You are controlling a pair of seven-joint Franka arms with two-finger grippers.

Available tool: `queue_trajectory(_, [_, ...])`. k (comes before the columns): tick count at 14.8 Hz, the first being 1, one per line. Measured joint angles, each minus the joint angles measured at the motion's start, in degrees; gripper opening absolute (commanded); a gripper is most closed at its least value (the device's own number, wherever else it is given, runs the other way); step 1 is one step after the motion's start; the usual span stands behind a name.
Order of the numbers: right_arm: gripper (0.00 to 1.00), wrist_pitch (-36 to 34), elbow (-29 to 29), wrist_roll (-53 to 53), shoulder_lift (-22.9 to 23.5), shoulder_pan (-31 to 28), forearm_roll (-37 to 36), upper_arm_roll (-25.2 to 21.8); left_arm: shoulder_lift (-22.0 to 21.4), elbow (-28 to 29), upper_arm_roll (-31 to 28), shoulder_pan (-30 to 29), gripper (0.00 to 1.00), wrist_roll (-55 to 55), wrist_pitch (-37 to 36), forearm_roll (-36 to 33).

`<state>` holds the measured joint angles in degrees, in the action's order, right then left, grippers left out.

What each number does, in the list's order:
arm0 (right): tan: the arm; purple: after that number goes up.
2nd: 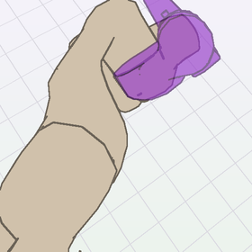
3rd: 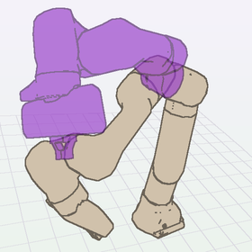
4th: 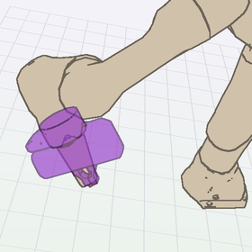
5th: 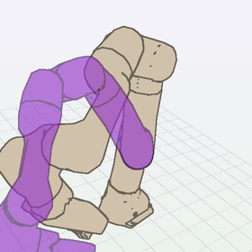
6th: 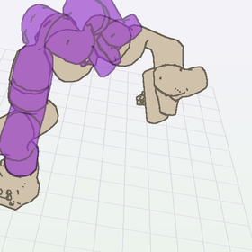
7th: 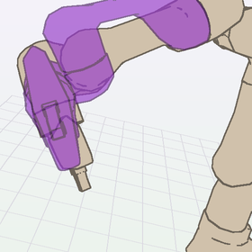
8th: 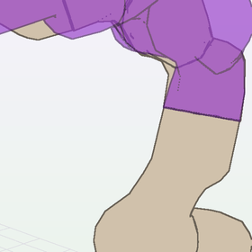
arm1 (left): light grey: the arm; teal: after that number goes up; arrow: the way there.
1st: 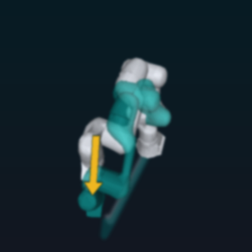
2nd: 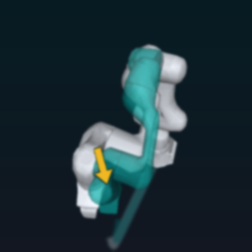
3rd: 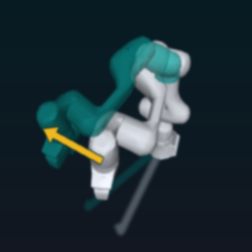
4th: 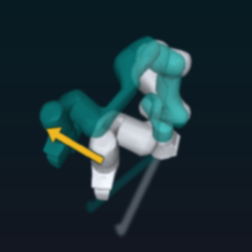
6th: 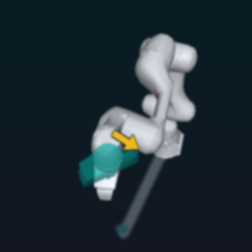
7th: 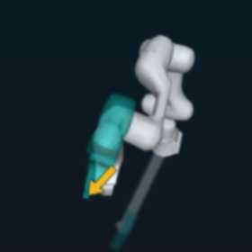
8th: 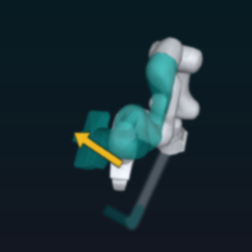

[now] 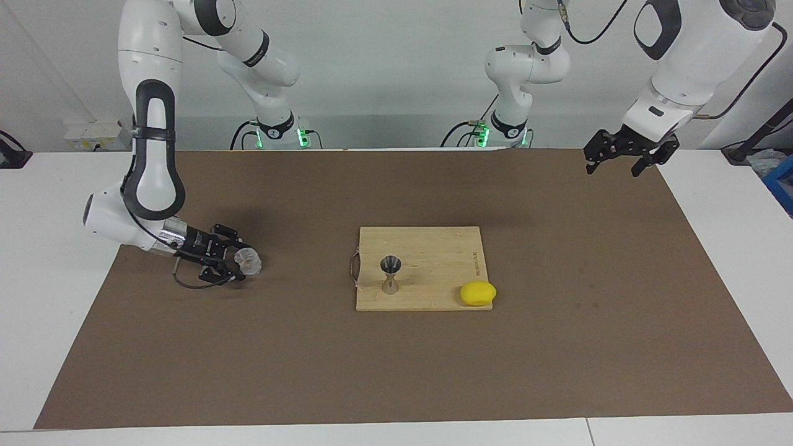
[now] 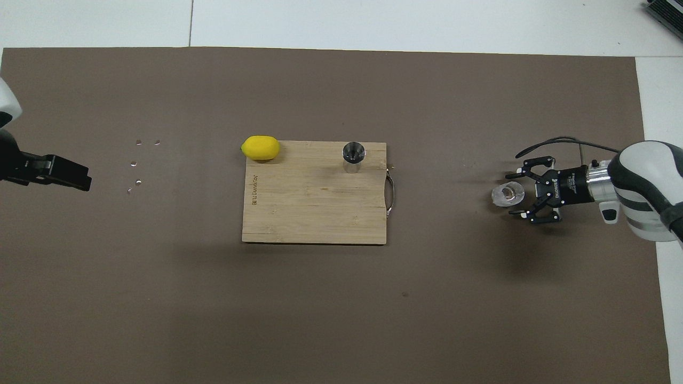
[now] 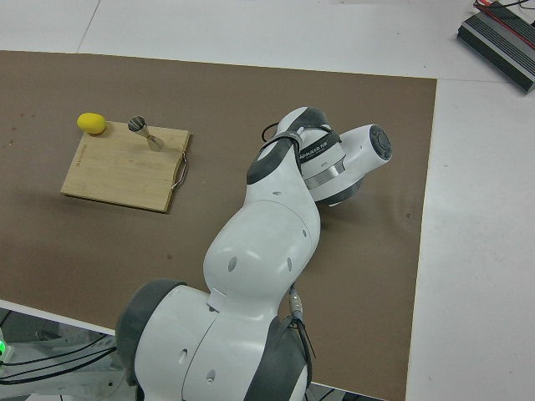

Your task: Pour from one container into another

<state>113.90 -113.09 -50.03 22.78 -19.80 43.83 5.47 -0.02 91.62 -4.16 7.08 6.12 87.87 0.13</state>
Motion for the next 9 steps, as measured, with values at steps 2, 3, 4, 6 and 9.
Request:
queue_trajectory(2, [0.0,-0.2,0.0,0.0,0.0,0.0,0.7,0.0,0.0,0.0,0.7,-0.6,1.0,0.0,-0.4,0.0])
queue_trajectory(3, [0.0,-0.2,0.0,0.0,0.0,0.0,0.8,0.0,0.0,0.0,2.3,-2.2,1.0,0.0,-0.4,0.0])
queue_trajectory(4, [0.0,-0.3,0.0,0.0,-0.1,0.0,0.8,0.0,0.0,0.0,4.9,-4.7,1.0,0.0,-0.5,0.0])
queue_trajectory(6, [0.0,-0.3,0.1,0.0,-0.6,0.0,0.8,0.0,0.0,0.0,10.0,-9.3,1.0,0.0,-0.8,0.0])
queue_trajectory(9, [0.0,-0.2,0.6,-0.8,-2.3,1.0,0.9,0.0,0.0,0.1,11.5,-10.6,1.0,0.0,-1.1,0.0])
